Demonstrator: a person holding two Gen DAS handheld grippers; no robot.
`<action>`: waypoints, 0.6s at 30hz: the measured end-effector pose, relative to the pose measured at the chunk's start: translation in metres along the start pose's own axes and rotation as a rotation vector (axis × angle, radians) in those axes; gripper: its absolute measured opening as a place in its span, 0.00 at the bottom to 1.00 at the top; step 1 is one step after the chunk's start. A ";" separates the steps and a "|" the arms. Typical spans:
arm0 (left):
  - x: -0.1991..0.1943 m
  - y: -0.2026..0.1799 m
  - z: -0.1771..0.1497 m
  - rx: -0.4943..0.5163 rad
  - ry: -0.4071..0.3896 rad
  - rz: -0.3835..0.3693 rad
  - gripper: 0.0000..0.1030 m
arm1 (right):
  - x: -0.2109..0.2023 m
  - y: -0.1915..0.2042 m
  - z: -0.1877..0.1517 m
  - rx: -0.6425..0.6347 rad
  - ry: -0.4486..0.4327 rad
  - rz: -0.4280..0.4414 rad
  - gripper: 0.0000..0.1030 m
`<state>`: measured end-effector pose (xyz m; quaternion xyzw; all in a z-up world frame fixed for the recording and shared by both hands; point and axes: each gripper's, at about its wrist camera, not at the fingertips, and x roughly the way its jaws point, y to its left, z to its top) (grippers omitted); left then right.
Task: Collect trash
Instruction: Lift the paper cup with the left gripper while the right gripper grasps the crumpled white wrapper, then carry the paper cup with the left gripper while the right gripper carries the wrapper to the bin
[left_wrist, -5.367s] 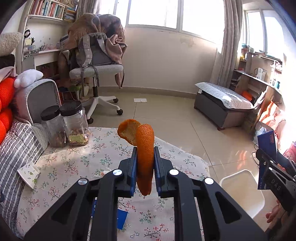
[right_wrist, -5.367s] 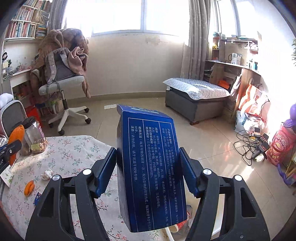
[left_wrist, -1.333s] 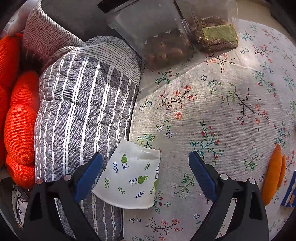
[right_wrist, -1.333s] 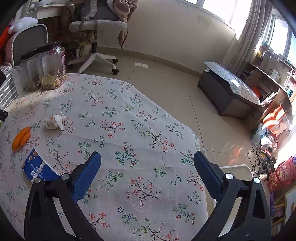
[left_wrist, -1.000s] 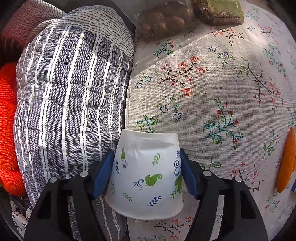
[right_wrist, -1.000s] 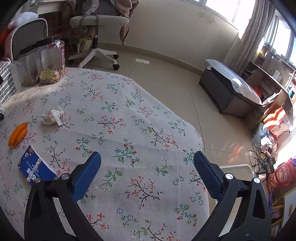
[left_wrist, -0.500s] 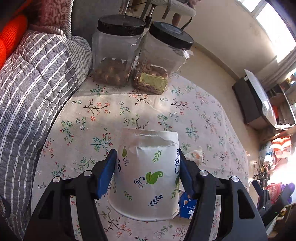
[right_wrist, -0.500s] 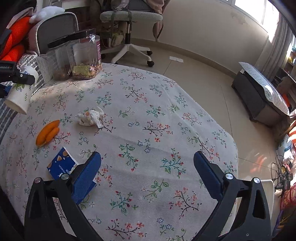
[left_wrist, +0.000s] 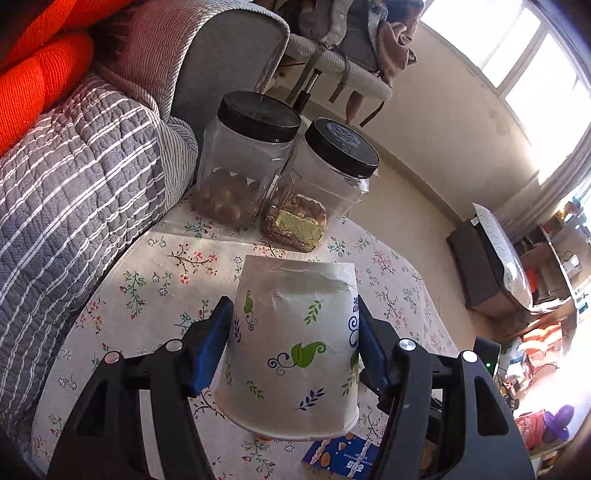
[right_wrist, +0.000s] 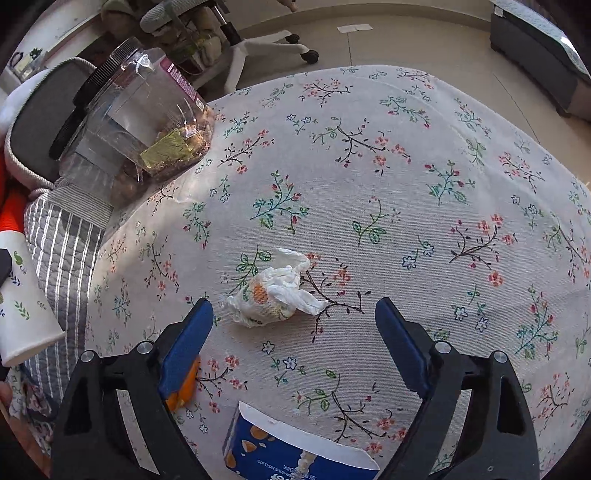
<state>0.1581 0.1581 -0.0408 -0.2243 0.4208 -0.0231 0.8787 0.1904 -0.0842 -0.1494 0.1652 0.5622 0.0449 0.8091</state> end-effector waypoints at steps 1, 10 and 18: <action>-0.001 0.000 0.000 -0.004 -0.002 -0.008 0.62 | 0.003 0.003 0.002 0.015 0.004 -0.001 0.78; -0.010 0.016 0.009 -0.056 -0.026 -0.029 0.62 | 0.019 0.023 0.004 -0.005 0.013 -0.054 0.36; -0.008 0.022 0.009 -0.083 -0.014 -0.021 0.62 | -0.004 0.038 0.005 -0.044 -0.074 -0.017 0.34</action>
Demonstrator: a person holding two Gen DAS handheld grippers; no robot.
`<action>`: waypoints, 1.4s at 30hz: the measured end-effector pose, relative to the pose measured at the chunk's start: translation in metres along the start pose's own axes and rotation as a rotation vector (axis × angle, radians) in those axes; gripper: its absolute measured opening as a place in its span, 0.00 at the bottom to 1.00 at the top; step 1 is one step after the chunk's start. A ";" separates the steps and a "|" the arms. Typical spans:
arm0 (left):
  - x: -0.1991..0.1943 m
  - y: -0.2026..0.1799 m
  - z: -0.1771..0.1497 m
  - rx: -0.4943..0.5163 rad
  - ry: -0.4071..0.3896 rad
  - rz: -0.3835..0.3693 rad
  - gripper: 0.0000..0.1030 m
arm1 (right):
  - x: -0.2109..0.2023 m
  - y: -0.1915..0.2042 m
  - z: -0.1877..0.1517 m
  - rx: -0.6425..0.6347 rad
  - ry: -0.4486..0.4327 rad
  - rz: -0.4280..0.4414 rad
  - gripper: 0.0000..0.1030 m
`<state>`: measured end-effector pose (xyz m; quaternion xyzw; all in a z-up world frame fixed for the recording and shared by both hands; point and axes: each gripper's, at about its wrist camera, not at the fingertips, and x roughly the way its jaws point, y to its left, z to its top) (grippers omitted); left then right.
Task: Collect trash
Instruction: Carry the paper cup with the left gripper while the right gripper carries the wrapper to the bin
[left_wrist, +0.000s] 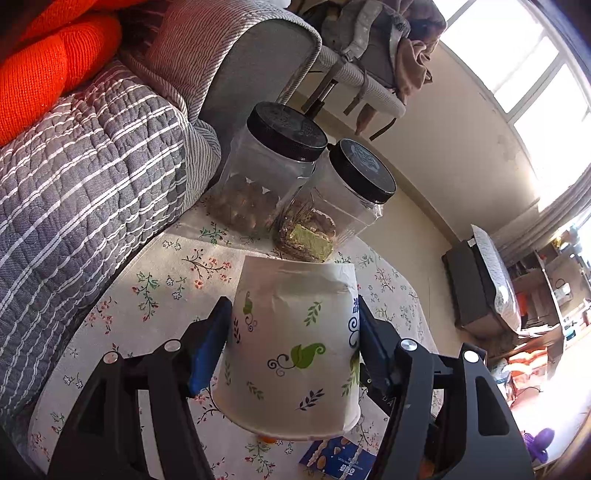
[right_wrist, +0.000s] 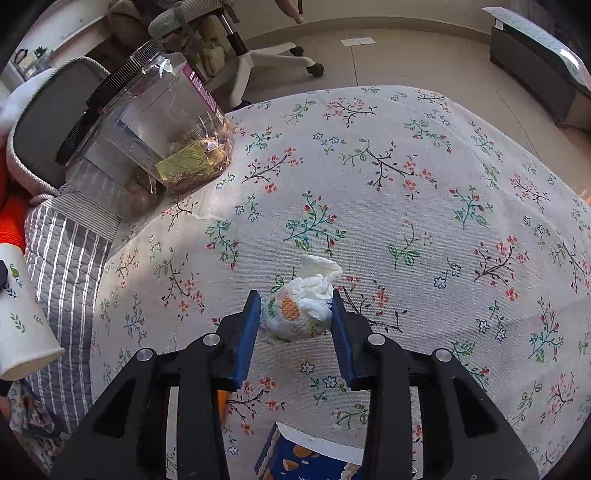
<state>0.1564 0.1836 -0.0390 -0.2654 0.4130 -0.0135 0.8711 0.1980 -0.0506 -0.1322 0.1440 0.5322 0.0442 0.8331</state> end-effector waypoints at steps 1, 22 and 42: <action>0.000 -0.002 0.000 0.006 -0.002 0.001 0.62 | -0.006 0.003 0.001 -0.011 -0.017 0.003 0.34; -0.033 -0.082 -0.042 0.332 -0.262 0.157 0.63 | -0.155 -0.006 -0.015 -0.216 -0.512 -0.145 0.34; -0.083 -0.171 -0.122 0.467 -0.459 0.156 0.63 | -0.235 -0.077 -0.055 -0.152 -0.635 -0.235 0.35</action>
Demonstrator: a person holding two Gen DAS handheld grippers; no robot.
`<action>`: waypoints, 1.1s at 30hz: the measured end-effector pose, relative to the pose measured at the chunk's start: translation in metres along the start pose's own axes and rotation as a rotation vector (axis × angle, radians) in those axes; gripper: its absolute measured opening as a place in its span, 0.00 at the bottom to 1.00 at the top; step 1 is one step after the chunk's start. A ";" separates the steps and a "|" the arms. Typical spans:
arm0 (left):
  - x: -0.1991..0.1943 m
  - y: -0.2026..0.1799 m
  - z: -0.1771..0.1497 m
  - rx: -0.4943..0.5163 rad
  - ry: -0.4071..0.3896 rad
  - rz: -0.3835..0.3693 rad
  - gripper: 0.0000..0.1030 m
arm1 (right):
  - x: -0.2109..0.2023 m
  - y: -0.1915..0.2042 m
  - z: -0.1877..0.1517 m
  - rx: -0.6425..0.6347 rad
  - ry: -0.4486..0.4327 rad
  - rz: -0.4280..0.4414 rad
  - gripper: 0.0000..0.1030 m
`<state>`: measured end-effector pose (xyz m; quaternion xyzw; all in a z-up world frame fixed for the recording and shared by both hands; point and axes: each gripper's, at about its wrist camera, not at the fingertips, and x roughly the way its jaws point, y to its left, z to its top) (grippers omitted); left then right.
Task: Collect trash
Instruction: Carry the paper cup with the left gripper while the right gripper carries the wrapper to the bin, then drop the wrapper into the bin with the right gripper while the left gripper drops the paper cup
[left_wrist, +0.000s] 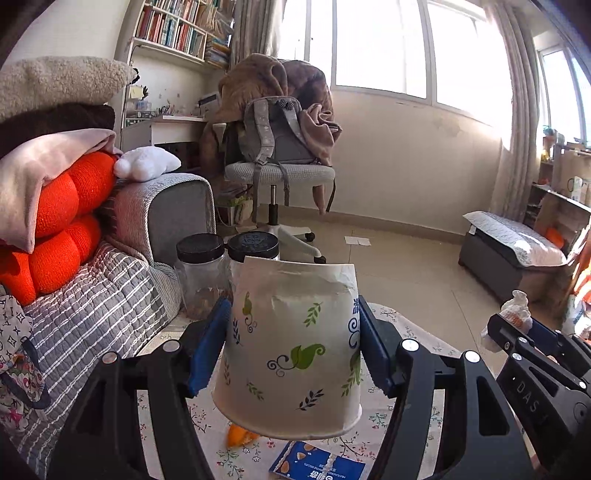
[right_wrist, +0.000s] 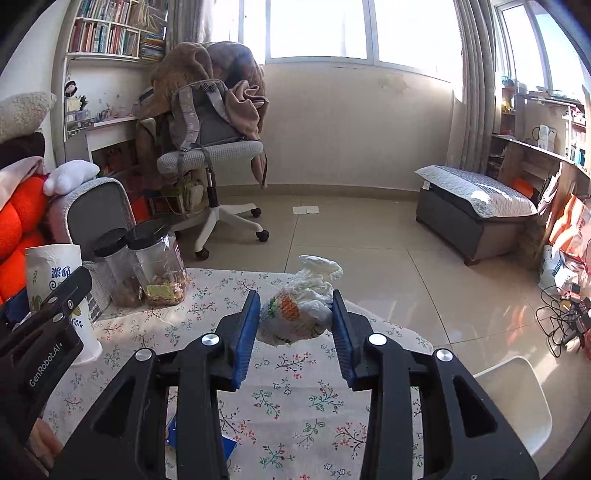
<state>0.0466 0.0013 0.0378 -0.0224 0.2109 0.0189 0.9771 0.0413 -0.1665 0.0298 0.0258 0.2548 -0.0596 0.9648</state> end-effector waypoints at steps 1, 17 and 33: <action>-0.003 -0.005 0.001 0.005 -0.001 -0.008 0.64 | -0.003 -0.006 -0.001 0.007 -0.002 -0.009 0.35; -0.038 -0.092 -0.010 0.112 -0.007 -0.121 0.64 | -0.034 -0.124 -0.015 0.083 0.013 -0.178 0.35; -0.040 -0.210 -0.031 0.219 0.109 -0.347 0.64 | -0.018 -0.287 -0.060 0.307 0.261 -0.361 0.69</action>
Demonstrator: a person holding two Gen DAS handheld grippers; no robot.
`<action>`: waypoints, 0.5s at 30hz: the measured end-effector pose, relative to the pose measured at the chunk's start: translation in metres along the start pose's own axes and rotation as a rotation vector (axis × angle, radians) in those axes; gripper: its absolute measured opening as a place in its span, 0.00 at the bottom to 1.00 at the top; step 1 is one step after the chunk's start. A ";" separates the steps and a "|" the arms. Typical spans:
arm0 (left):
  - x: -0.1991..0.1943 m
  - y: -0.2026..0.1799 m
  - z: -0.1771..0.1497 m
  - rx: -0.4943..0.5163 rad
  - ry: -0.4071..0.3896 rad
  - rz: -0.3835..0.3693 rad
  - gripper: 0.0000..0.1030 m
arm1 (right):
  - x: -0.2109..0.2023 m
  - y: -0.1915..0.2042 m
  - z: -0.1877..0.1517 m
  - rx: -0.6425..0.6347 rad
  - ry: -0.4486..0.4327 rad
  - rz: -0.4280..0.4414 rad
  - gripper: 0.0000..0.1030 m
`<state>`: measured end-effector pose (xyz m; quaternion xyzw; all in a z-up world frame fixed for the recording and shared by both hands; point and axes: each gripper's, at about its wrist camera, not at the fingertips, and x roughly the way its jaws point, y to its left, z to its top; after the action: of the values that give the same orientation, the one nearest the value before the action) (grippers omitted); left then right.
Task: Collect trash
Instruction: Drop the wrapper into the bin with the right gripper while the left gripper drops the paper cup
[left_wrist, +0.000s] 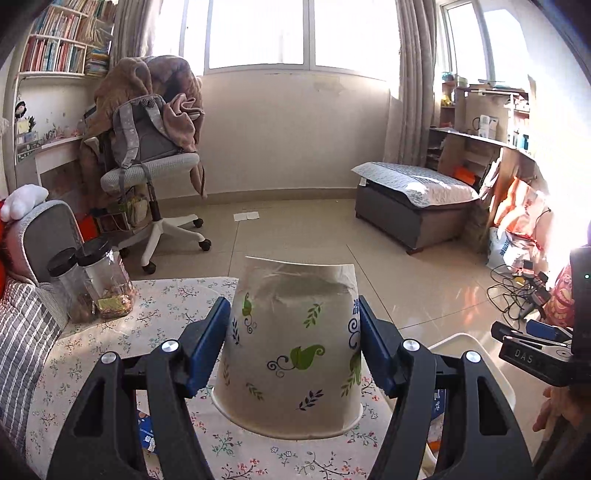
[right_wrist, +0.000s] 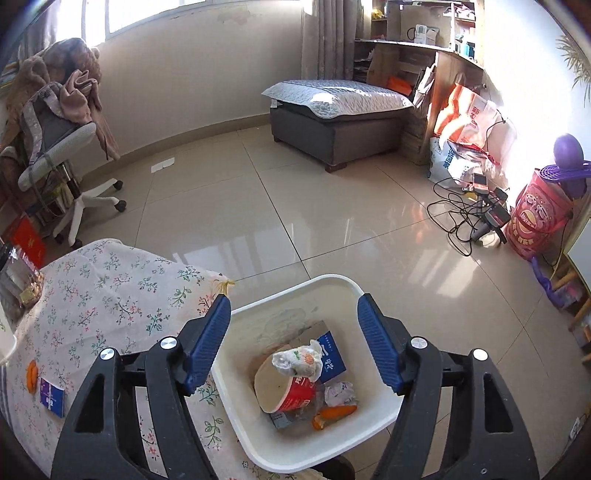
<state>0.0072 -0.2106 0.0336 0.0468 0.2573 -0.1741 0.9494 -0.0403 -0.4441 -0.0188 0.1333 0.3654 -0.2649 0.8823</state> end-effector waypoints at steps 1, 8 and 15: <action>0.005 -0.009 0.001 -0.001 0.014 -0.025 0.64 | -0.003 -0.009 0.002 0.030 -0.018 -0.008 0.74; 0.032 -0.073 -0.003 0.034 0.107 -0.172 0.64 | -0.022 -0.078 0.003 0.274 -0.129 -0.121 0.92; 0.054 -0.140 -0.013 0.069 0.203 -0.314 0.65 | -0.035 -0.126 -0.004 0.444 -0.200 -0.211 0.93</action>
<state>-0.0044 -0.3556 -0.0045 0.0560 0.3496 -0.3234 0.8775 -0.1349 -0.5327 -0.0019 0.2581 0.2213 -0.4410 0.8307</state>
